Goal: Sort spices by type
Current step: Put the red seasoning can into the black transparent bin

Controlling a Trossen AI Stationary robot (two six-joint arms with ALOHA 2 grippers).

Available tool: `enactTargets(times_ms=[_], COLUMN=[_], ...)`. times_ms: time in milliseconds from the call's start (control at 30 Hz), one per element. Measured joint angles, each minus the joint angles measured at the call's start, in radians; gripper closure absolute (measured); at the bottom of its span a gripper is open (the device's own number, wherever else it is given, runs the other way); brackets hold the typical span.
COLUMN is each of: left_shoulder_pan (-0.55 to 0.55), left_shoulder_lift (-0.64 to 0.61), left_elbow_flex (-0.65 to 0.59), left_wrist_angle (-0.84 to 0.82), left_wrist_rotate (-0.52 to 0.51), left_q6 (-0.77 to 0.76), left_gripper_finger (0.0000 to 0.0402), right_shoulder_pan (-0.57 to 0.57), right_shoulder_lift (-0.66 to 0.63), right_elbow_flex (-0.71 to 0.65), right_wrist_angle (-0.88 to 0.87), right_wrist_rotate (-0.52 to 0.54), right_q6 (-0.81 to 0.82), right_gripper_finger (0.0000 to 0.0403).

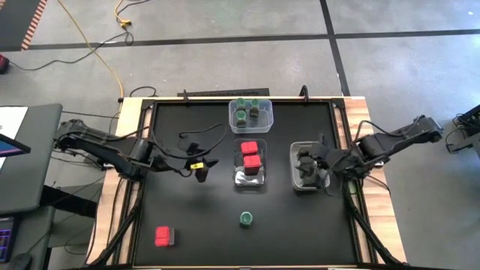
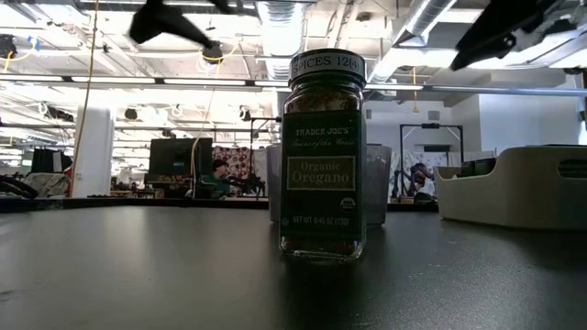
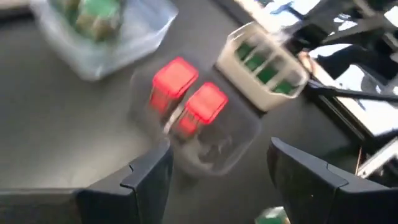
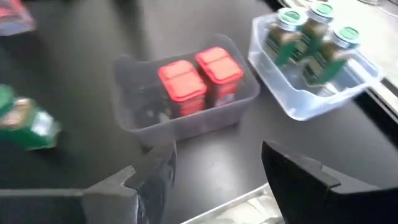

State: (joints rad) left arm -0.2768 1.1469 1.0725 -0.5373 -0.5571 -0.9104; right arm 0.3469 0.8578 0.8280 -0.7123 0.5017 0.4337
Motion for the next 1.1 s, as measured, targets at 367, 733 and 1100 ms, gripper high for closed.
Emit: enactTargets(times_ms=[367,733,1100], left_shoulder_pan=[-0.136,-0.307,-0.417], left_shoulder_lift=[0.014,0.133,0.348], left_elbow_flex=[0.008,0.048,0.255], left_wrist_angle=[-0.355,-0.504,-0.684], left_wrist_rotate=[-0.003,0.103,0.383], left_q6=[-0.665,-1.048,-1.291], left_gripper_finger=[0.0157,0.0157,0.0181], right_shoulder_pan=[-0.145,-0.194,-0.194], right_shoulder_lift=[0.104,0.132,0.132], right_elbow_flex=[0.000,0.000,0.000], right_wrist_angle=[0.011,0.081,0.094], right_wrist_rotate=[0.027,0.023,0.020], right_q6=[-0.004,-0.158,-0.286], right_gripper_finger=[0.0137,0.0137,0.0137])
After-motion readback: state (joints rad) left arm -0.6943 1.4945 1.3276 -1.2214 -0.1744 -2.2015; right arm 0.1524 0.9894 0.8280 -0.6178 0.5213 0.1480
